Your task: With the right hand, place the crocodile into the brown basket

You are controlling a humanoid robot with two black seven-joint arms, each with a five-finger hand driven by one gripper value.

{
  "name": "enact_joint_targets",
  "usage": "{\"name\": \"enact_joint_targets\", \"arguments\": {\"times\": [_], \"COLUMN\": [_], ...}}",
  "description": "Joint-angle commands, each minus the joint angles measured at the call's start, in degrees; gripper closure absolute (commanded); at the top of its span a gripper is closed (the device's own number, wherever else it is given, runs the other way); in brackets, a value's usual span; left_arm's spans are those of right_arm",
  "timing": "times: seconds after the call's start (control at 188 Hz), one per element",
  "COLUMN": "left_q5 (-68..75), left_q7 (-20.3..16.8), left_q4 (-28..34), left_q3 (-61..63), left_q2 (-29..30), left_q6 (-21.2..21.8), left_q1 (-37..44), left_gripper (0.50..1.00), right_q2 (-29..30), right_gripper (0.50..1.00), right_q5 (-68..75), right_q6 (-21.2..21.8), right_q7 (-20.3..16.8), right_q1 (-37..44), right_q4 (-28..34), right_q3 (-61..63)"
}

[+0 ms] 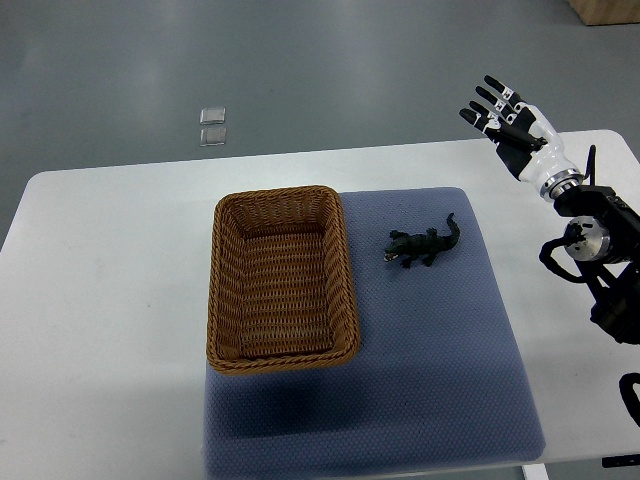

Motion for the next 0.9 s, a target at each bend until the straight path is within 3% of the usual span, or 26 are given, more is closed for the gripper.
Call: {"name": "enact_joint_targets", "arguments": {"times": [0.0, 0.896], "left_q5": [0.0, 0.0], "left_q7": [0.0, 0.0], "left_q4": [-0.1, -0.1], "left_q3": [-0.1, -0.3], "left_q2": [0.0, 0.0], "left_q6": [0.0, 0.0], "left_q1": [0.0, 0.2], "left_gripper": [0.5, 0.5], "right_q2": [0.1, 0.0], "right_gripper": [0.572, 0.572], "right_q5": [0.0, 0.0], "right_q6": [0.0, 1.8], "right_q7": [0.0, 0.2], "right_q1": [0.0, -0.1], "right_q4": [0.1, 0.1], "right_q3": [0.0, 0.1]}}
